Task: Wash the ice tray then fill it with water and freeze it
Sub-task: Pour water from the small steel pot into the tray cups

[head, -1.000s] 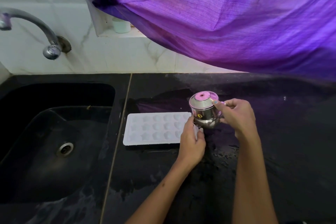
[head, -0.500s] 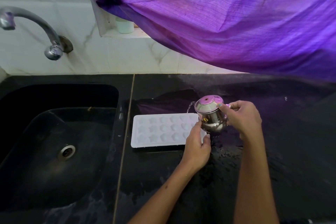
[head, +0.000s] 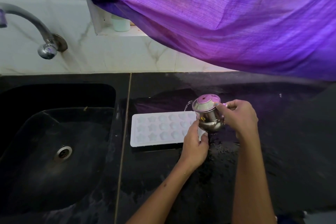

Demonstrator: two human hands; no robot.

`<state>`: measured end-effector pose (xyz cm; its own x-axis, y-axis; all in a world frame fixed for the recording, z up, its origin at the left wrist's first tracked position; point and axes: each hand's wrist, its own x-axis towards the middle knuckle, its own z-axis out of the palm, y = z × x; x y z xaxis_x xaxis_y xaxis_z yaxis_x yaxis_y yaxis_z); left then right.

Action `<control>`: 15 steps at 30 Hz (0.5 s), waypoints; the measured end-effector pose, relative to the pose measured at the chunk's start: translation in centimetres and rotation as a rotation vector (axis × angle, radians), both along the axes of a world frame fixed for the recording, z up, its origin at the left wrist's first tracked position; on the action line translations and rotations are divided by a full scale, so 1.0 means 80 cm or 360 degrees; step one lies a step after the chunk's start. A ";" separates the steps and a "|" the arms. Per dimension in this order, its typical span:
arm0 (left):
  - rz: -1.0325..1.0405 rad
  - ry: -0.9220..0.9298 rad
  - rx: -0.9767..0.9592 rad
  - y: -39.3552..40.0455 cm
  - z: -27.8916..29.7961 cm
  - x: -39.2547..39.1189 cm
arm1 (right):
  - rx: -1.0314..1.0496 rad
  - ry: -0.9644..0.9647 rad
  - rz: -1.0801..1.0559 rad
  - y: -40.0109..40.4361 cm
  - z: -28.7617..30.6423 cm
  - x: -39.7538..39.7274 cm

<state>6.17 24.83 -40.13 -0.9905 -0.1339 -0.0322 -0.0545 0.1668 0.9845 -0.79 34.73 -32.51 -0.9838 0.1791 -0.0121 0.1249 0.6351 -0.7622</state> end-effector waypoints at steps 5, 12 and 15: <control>0.0024 0.0001 0.0033 -0.003 0.003 0.000 | -0.0162 0.0019 -0.0056 0.003 -0.005 0.000; 0.0086 0.0094 0.0068 -0.009 0.013 0.001 | -0.0354 0.0092 -0.0023 0.001 -0.001 0.003; 0.0111 0.0097 0.0072 -0.012 0.012 0.001 | -0.0326 0.0128 0.0003 -0.006 0.001 0.004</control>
